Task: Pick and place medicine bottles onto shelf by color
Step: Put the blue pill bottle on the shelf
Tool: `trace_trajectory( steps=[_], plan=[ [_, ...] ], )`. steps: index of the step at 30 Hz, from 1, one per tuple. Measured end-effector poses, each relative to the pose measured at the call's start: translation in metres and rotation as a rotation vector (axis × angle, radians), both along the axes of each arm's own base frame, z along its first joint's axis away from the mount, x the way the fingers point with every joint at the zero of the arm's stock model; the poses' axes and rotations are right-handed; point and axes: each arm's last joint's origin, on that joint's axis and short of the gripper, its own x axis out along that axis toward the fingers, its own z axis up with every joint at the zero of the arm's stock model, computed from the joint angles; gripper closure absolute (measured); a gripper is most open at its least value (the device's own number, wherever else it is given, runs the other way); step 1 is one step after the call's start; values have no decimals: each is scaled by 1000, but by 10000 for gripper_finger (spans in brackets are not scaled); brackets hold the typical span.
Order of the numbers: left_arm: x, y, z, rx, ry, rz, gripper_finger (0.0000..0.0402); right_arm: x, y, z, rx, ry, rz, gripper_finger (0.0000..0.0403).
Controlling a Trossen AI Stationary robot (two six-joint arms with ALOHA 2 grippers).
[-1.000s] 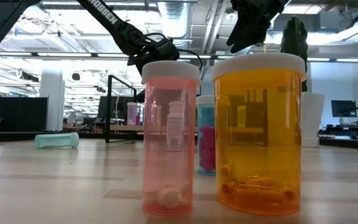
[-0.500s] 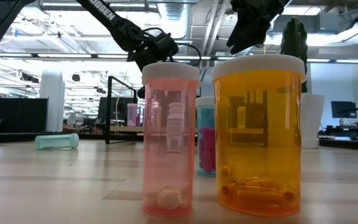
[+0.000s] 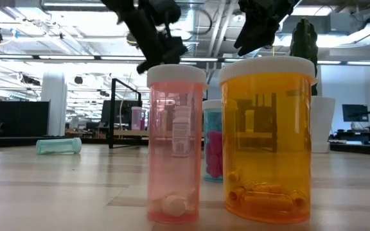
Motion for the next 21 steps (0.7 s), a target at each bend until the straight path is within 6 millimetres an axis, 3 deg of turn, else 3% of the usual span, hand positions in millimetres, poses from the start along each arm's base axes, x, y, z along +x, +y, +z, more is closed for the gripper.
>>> trace_trajectory(
  steps=[8, 14, 21],
  plan=[
    [-34, -96, -15, -116, 26, -27, 214, 0, 0, 0, 0, 0, 0, 133],
    [-60, -152, -37, -323, 37, 86, 205, 0, 0, 0, 0, 1, 0, 133],
    [-80, -219, -40, -569, 12, 224, 204, 0, 0, 0, 0, 1, 0, 133]
  ],
)
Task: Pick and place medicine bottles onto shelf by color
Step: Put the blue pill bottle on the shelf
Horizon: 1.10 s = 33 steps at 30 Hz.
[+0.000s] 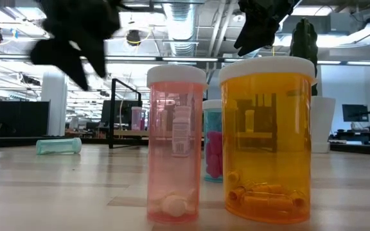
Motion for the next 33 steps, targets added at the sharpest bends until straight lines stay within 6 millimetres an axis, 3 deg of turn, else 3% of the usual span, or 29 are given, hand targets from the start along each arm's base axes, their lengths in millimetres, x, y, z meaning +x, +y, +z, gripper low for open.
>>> trace_trajectory(
  steps=[8, 16, 24, 33],
  plan=[
    [-37, -69, -3, -257, 35, 187, 204, 0, 0, 0, 0, -1, 0, 133],
    [-67, -108, -16, -330, 112, 330, 204, 0, 0, 0, 0, -1, 0, 133],
    [-67, -126, -41, -331, 207, 356, 204, 0, 0, 0, 0, -1, 0, 133],
    [-67, -132, -45, -365, 283, 366, 204, 0, 0, 0, 0, 0, 0, 133]
  ],
)
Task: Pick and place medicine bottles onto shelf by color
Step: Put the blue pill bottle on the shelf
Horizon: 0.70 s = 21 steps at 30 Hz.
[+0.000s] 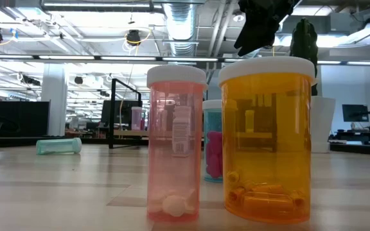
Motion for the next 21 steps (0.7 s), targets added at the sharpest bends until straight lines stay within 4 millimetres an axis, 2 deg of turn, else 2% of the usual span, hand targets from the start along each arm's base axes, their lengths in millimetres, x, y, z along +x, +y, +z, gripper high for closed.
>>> trace_trajectory(
  steps=[21],
  plan=[
    [2, -5, -1, -68, 24, -2, 205, 0, 0, 0, 0, -1, 0, 133]
  ],
)
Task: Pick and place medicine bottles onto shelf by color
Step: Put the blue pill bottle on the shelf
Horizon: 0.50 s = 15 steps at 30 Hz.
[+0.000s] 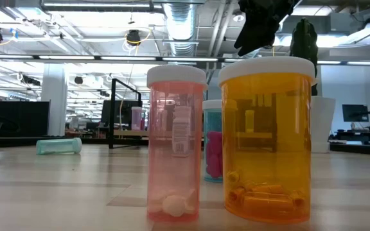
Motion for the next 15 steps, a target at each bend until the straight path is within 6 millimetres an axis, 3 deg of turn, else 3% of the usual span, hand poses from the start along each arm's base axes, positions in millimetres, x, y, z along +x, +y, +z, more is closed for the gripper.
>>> trace_trajectory(
  steps=[4, 15],
  plan=[
    [0, 0, 0, 6, -10, -38, 216, 0, 0, 0, 0, 0, 0, 133],
    [0, 0, 0, 7, -17, -59, 301, 0, 0, 0, 0, 0, 0, 133]
  ],
)
